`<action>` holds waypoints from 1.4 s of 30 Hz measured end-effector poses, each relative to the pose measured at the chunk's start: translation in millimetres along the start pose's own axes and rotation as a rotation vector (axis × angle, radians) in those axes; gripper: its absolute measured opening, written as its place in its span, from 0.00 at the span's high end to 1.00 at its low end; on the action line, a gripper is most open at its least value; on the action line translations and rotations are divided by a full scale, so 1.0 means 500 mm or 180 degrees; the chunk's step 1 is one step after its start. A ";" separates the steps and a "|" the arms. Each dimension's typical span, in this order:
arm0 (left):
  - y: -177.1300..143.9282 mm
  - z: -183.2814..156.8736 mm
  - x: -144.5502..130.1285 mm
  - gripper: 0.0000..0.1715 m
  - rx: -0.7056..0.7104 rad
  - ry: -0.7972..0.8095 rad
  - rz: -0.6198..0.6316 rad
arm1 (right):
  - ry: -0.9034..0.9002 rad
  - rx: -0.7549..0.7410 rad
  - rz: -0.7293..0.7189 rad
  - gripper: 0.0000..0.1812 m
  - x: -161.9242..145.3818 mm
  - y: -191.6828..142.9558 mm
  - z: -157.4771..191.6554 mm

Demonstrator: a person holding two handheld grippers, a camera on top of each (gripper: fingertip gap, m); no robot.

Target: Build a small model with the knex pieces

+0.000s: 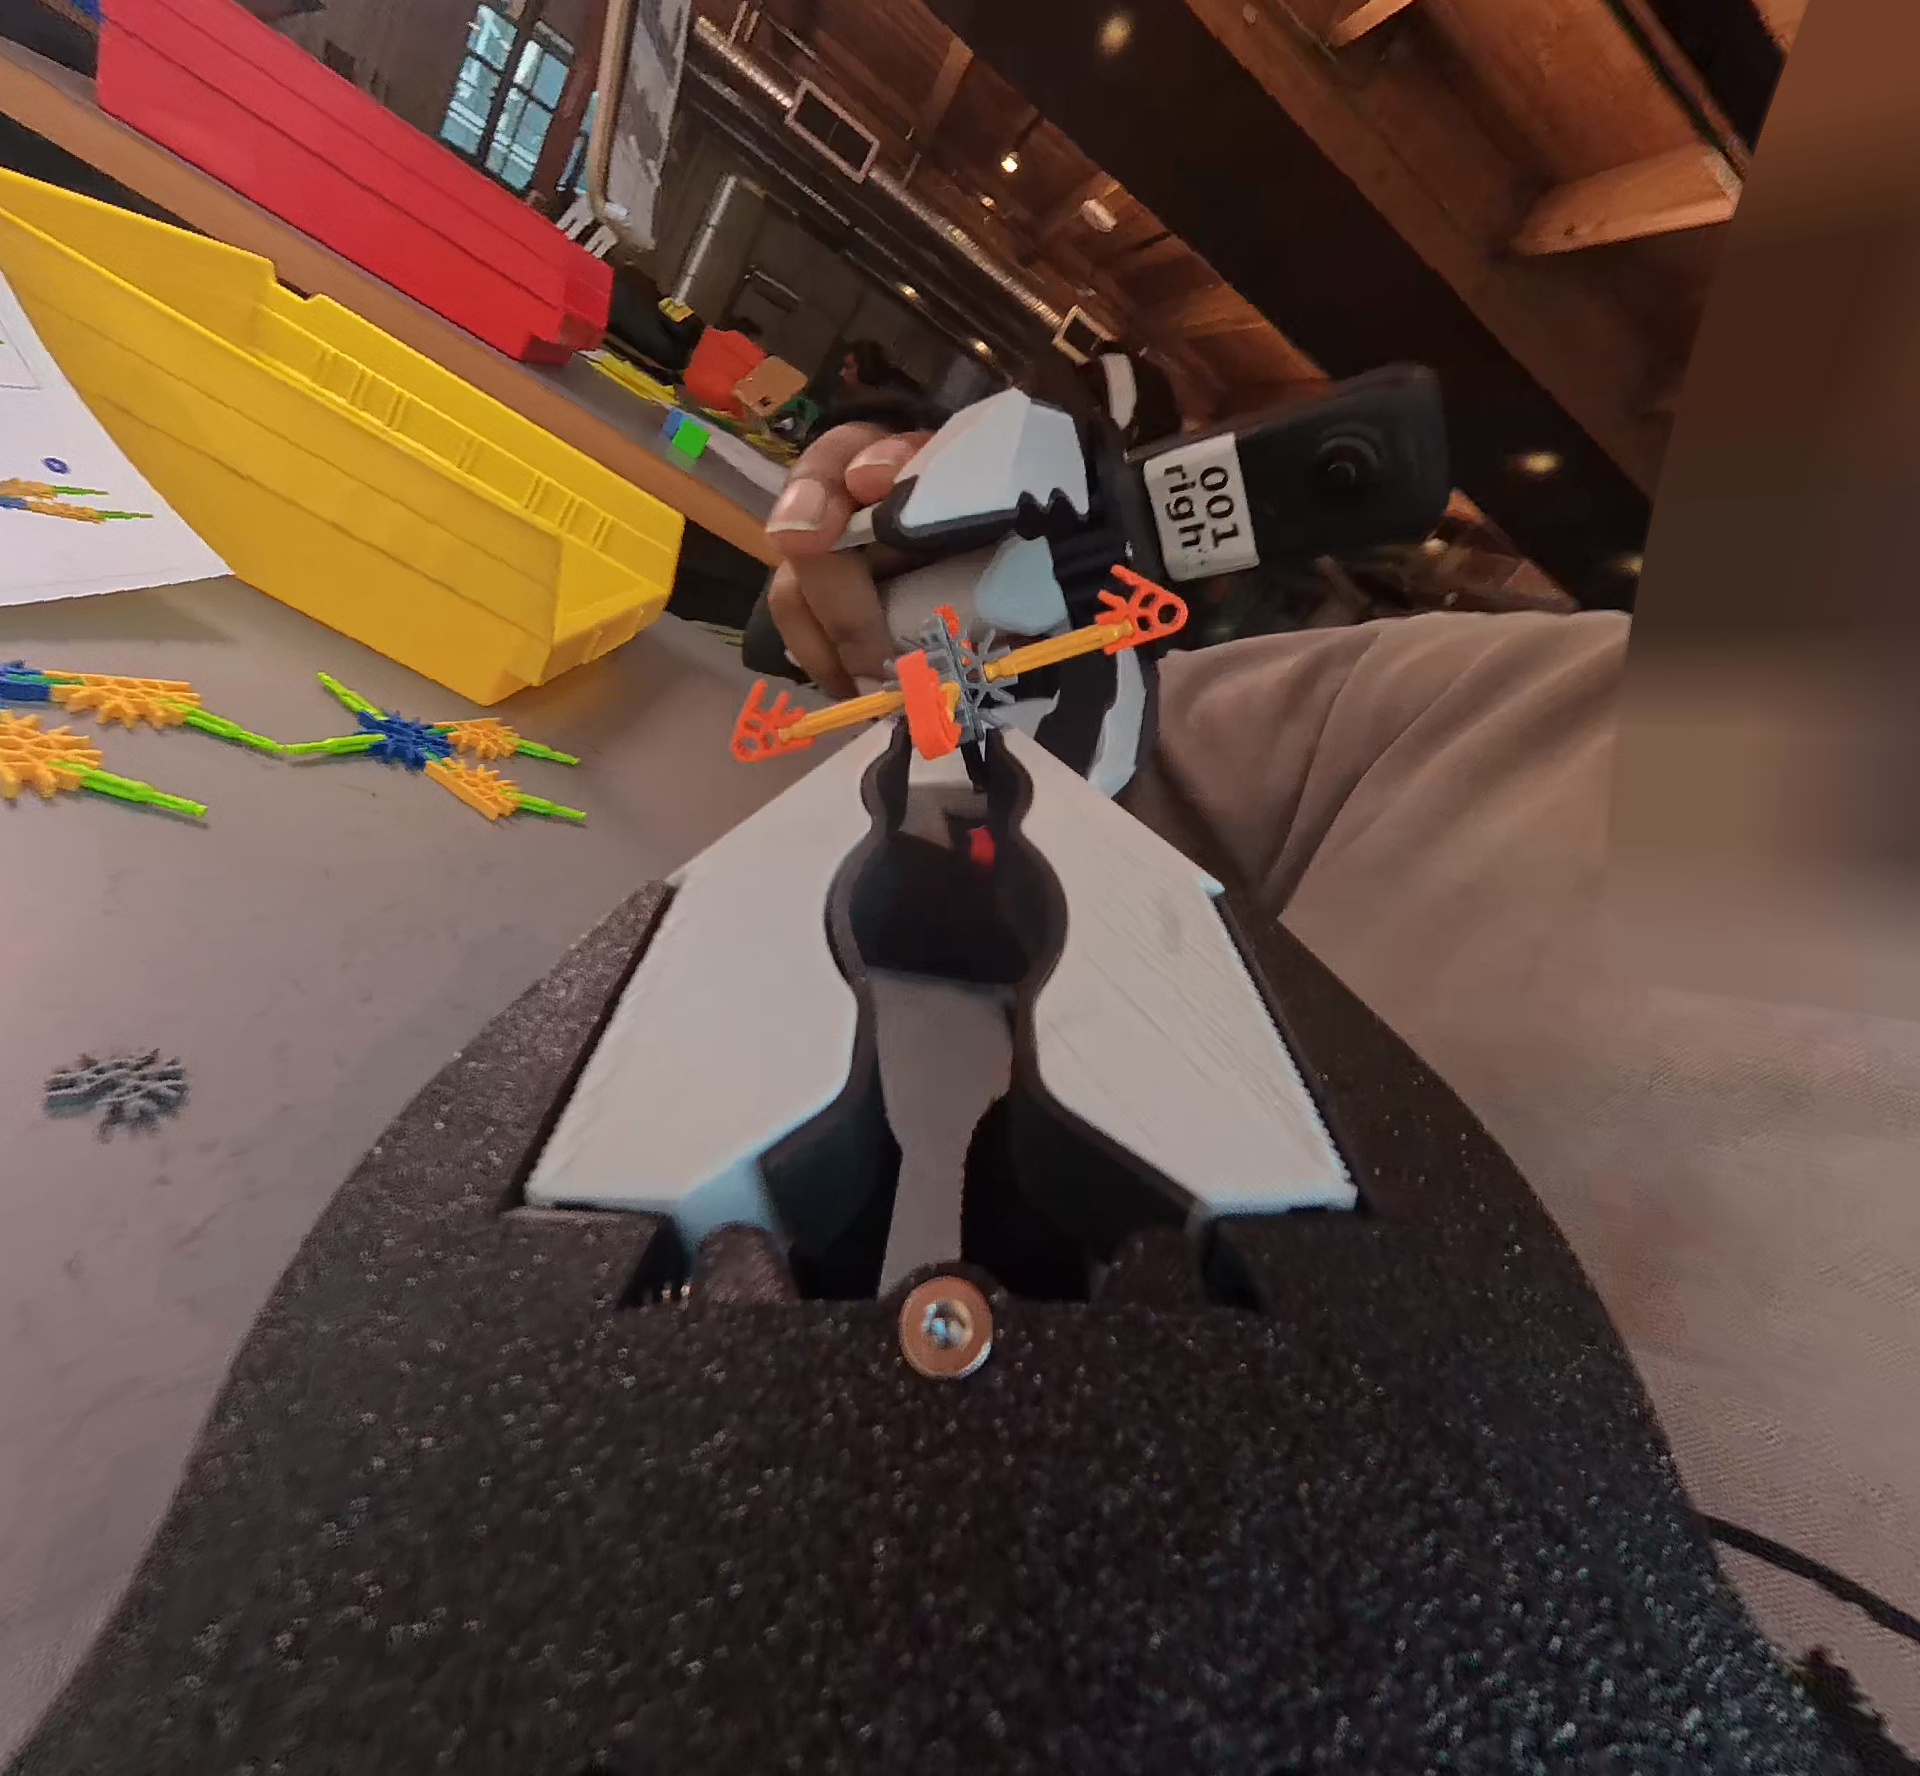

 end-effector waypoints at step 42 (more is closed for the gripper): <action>0.001 0.058 -0.056 0.98 0.0962 0.0961 0.0352 | 0.2785 0.0803 -0.0980 0.93 -0.196 -0.007 -0.028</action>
Point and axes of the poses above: each gripper's, where its closed fingertips meet, y out along the fingers, x out of its top, z = x × y across the jaws, the point moved 8 cm from there along -y, back along the fingers, and after that the axes turned 13 degrees about y, right-handed, at the moved point
